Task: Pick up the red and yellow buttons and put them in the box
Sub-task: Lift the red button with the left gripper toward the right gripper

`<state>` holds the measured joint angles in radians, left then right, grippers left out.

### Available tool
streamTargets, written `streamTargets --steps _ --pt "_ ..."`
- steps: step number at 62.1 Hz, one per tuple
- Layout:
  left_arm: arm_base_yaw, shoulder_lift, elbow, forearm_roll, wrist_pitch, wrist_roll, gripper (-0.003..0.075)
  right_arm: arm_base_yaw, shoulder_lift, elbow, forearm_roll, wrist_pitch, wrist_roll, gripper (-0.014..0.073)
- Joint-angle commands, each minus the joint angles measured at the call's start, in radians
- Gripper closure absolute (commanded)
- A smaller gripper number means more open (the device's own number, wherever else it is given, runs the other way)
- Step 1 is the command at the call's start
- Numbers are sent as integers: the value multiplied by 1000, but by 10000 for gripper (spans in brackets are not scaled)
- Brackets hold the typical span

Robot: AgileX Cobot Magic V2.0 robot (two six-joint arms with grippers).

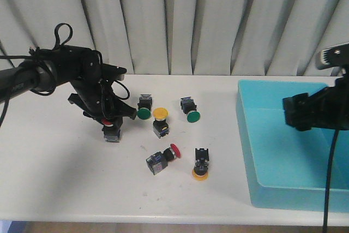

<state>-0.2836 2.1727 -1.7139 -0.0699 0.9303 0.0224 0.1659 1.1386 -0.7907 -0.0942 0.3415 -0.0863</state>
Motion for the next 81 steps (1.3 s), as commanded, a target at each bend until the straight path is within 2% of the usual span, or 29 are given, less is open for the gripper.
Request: streamTargets --steps 1,9,16,27,34,57,71,75,81 --pt "-5 -123 -71 -17 27 24 728 93 -10 -7 -36 -120 -137 4" --pt "-5 -210 -128 -88 71 24 728 204 9 28 -46 -211 -274 4" --pt "-5 -284 -143 -239 104 56 727 283 38 32 -46 -272 -348 4" --pt "-5 -350 -143 -544 183 188 726 380 76 32 -45 -358 -365 4" --pt "-14 -353 -143 -688 229 221 726 416 81 32 -45 -390 -364 4" --pt "-181 -348 -143 -695 220 243 720 421 84 32 -25 -409 -353 4" --pt "-220 -348 -143 -697 245 243 717 421 84 32 -23 -404 -346 4" --pt "-225 -348 -143 -697 252 243 717 421 84 32 -20 -404 -329 18" --pt "-225 -348 -143 -729 261 242 716 421 84 32 -20 -404 -307 83"
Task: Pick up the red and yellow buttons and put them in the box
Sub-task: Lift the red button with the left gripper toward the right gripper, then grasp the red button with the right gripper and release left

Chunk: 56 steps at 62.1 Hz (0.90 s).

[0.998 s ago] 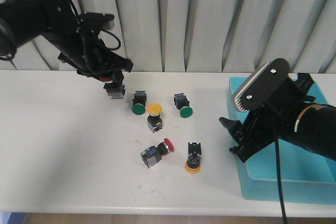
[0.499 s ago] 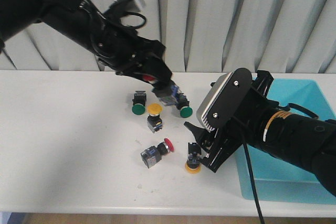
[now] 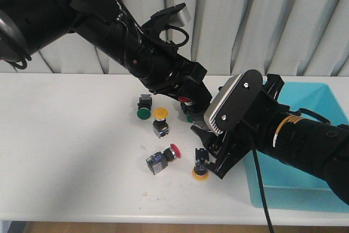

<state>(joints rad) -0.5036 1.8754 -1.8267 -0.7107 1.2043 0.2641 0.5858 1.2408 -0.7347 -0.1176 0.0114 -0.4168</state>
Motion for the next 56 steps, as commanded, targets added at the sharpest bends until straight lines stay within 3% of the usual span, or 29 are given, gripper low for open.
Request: streamTargets --steps 1,19,37,56 --pt "-5 -50 -30 -95 -13 1 716 1 -18 -24 4 -74 25 99" --pt "-5 -50 -30 -159 -13 59 713 1 -18 -24 4 -101 29 603" --pt "-5 -50 -30 -148 -16 174 629 -2 -18 -24 5 -98 29 601" --pt "-5 -49 -30 -142 -22 225 314 -5 -18 -24 5 -81 29 601"
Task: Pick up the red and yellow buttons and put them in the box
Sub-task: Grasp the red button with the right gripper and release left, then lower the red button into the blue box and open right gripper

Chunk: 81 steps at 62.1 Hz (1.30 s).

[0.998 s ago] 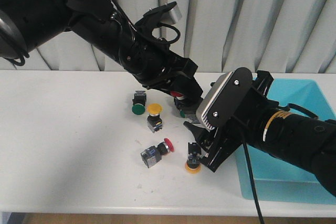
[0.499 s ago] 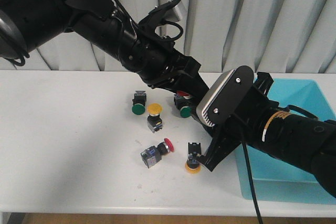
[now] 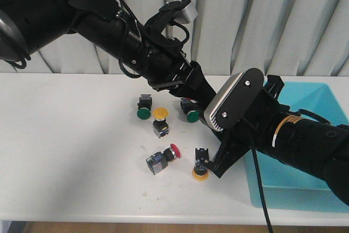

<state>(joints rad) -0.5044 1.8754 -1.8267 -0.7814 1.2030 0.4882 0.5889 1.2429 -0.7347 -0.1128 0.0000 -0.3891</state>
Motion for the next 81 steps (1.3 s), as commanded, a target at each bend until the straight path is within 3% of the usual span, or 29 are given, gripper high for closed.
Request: streamTargets --steps 1,8,18,36,50,62,81 --pt "-4 -49 -30 -72 -20 1 301 -8 -20 -24 0 -70 0 601" --pt "-4 -49 -30 -69 -18 2 237 -9 -20 -24 0 -70 0 601" --pt "10 -49 -49 22 -29 15 235 -86 -20 -24 52 -73 5 598" --pt "58 -49 -217 489 -30 -181 281 -365 -20 -25 198 -79 -4 594" --pt "84 -48 -236 833 -23 -360 328 -548 18 -25 330 -38 2 592" --pt "103 -48 -236 906 -30 -388 345 -599 165 -56 410 22 2 583" --pt "127 -48 -236 906 -15 -409 344 -615 482 -304 399 339 85 524"
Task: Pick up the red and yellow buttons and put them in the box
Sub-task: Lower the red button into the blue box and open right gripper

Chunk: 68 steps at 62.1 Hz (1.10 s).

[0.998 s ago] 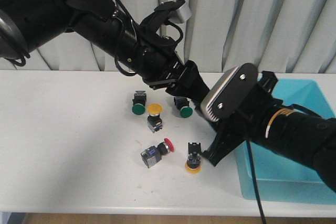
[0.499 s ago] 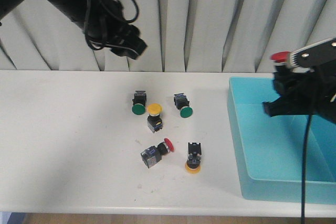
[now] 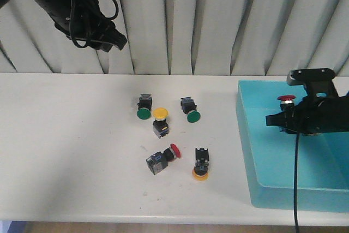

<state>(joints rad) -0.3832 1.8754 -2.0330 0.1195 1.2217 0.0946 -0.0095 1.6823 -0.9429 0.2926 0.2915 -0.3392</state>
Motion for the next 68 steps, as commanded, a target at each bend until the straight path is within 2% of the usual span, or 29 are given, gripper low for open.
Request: streamTargets --steps 1,13,23,33,42,57,68 --pt "6 -48 -30 5 -34 -16 344 -20 55 -106 -11 68 38 517" --pt "6 -48 -30 -15 -30 -17 344 -38 172 -199 -60 198 68 373" --pt "6 -48 -30 -23 -23 -17 344 -35 207 -211 -67 196 64 174" --pt "6 -48 -30 -32 -18 -17 344 -35 194 -241 -66 222 63 55" --pt "6 -48 -30 -76 -18 -17 344 -35 122 -282 -53 272 53 39" --pt "6 -32 -30 -234 -45 15 343 -35 -92 -304 -49 340 27 39" --pt "6 36 -30 -286 -73 66 311 -35 -254 -304 -43 394 22 39"
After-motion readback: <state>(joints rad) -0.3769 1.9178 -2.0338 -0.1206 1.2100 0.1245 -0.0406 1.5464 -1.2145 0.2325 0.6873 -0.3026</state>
